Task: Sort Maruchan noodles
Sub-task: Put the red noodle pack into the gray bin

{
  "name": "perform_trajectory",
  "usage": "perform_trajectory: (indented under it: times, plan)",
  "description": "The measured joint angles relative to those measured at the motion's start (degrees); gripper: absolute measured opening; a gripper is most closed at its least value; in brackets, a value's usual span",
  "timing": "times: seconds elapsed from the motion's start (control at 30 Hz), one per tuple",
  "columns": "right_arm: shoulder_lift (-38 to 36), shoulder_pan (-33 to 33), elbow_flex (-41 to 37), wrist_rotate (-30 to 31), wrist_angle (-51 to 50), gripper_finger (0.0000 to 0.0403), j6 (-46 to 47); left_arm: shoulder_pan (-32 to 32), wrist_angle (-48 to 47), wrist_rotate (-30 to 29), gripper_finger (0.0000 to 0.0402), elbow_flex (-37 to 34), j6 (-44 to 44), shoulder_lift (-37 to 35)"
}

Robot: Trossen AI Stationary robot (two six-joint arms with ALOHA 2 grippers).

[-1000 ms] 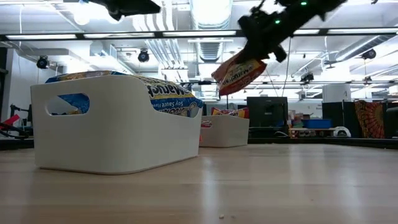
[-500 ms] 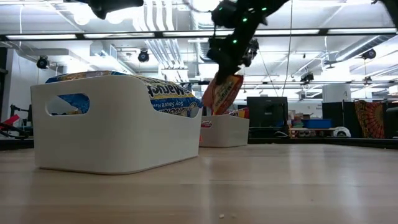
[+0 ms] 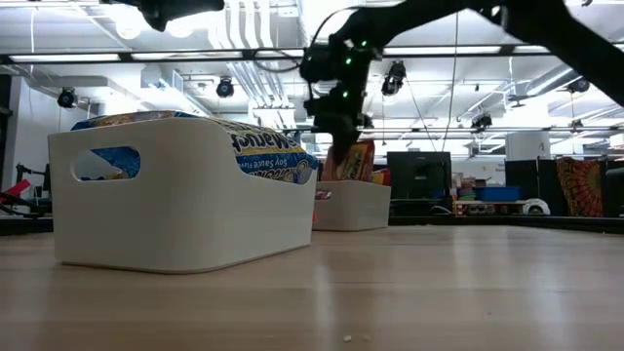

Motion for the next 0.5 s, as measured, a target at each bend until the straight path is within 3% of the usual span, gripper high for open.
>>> perform_trajectory:
  times: [0.5]
  plan:
    - [8.02,0.0,1.82,0.86,-1.3,0.0025,-2.61,-0.01,0.03,0.03,0.0,0.0,0.21,1.29]
